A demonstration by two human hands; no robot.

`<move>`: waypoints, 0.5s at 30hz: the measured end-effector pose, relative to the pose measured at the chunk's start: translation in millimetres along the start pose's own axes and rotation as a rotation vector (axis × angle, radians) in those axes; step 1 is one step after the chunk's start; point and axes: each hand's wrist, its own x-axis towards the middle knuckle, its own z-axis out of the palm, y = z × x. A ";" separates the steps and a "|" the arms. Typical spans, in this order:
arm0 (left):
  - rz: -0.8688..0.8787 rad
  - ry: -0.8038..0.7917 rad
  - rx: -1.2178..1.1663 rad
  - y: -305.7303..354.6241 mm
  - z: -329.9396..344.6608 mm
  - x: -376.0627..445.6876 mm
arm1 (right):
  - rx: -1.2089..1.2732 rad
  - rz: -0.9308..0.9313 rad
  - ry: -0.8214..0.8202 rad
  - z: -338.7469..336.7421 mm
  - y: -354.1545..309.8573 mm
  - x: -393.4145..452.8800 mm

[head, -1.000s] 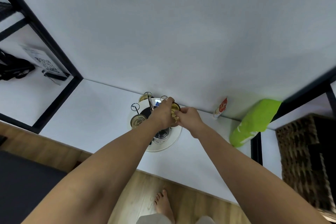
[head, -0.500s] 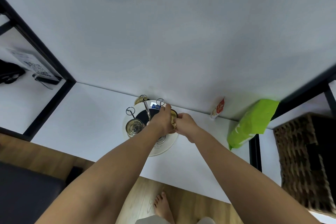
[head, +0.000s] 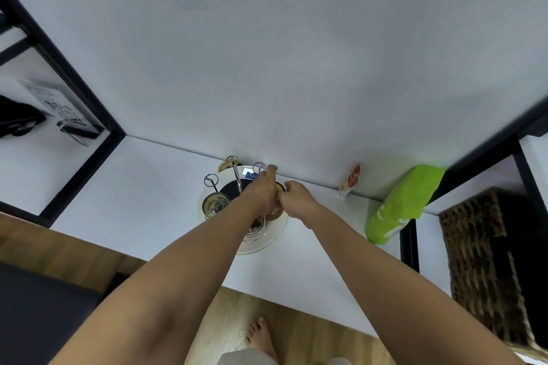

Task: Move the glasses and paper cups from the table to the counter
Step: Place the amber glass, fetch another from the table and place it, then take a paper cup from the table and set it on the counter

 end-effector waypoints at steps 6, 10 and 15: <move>0.045 0.063 -0.003 15.1 -52.7 -5.7 | -0.038 -0.180 0.109 -33.3 -41.5 -17.8; 0.126 0.264 0.008 40.3 -112.6 -22.3 | 0.027 -0.417 0.226 -62.8 -86.5 -41.7; 0.251 0.680 -0.018 71.3 -189.3 -58.1 | 0.160 -0.766 0.377 -96.0 -154.2 -84.8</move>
